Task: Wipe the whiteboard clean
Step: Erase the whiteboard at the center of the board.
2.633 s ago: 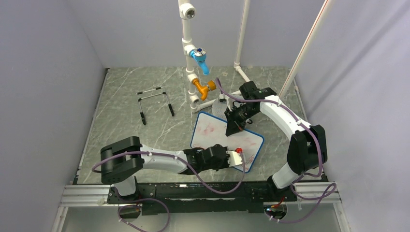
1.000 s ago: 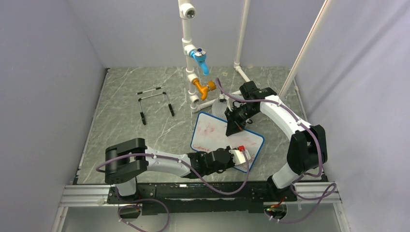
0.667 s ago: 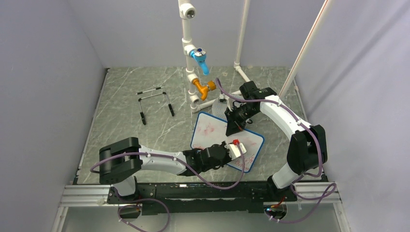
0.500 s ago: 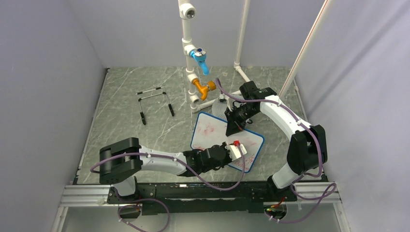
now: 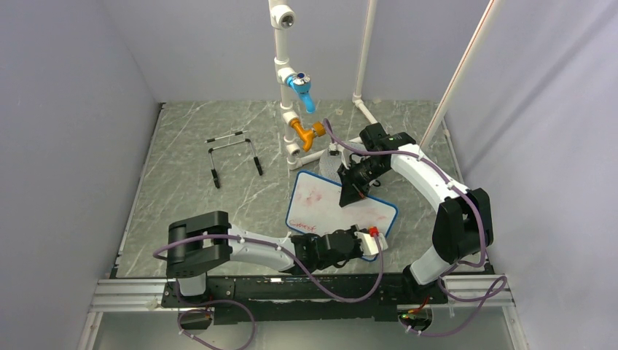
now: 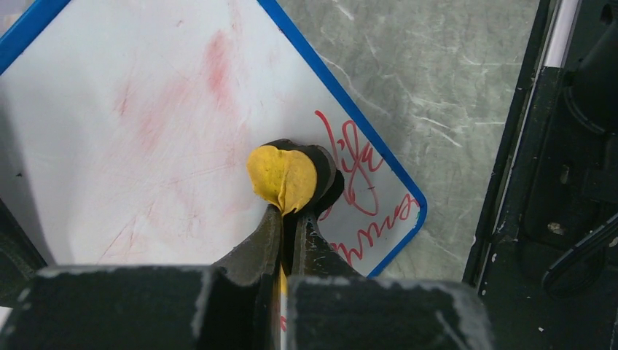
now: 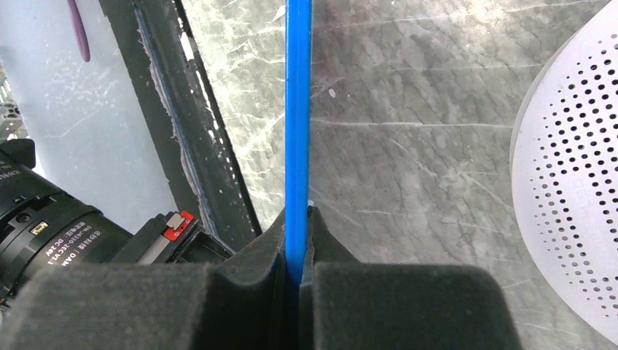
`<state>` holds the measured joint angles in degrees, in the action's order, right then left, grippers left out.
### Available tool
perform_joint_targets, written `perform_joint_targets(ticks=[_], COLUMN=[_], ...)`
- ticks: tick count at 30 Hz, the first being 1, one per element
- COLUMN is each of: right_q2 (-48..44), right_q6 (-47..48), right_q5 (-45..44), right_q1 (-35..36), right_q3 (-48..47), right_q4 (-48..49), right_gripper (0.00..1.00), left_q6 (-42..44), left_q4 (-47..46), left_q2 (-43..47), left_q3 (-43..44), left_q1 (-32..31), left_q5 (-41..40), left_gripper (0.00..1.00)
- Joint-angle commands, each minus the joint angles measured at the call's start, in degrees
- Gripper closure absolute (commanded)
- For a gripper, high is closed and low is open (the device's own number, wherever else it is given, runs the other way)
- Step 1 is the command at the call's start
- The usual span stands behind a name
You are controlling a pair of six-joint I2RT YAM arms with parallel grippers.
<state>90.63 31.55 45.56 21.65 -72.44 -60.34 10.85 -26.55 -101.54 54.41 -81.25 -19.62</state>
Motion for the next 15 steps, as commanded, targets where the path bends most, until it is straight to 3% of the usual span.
perform_joint_targets(ticks=[1,9,15], right_q2=[-1.50,-1.68,-1.71], right_q6=[3.49,3.55,3.53], right_q5=[4.19,4.27,4.21], right_q1=[0.50,0.42,0.42], right_q3=[0.05,-0.02,-0.03], right_q4=[3.61,3.62,3.56], right_gripper=[1.00,1.00,1.00], left_q6=[-0.40,-7.26,-7.59], left_q4=[-1.64,-0.58,-0.61], left_q2=[1.54,6.56,6.65], left_q3=[-0.05,-6.28,-6.32], left_q1=[2.36,7.41,7.10], left_q5=[-5.47,-8.23,-6.78], left_gripper=[1.00,1.00,1.00])
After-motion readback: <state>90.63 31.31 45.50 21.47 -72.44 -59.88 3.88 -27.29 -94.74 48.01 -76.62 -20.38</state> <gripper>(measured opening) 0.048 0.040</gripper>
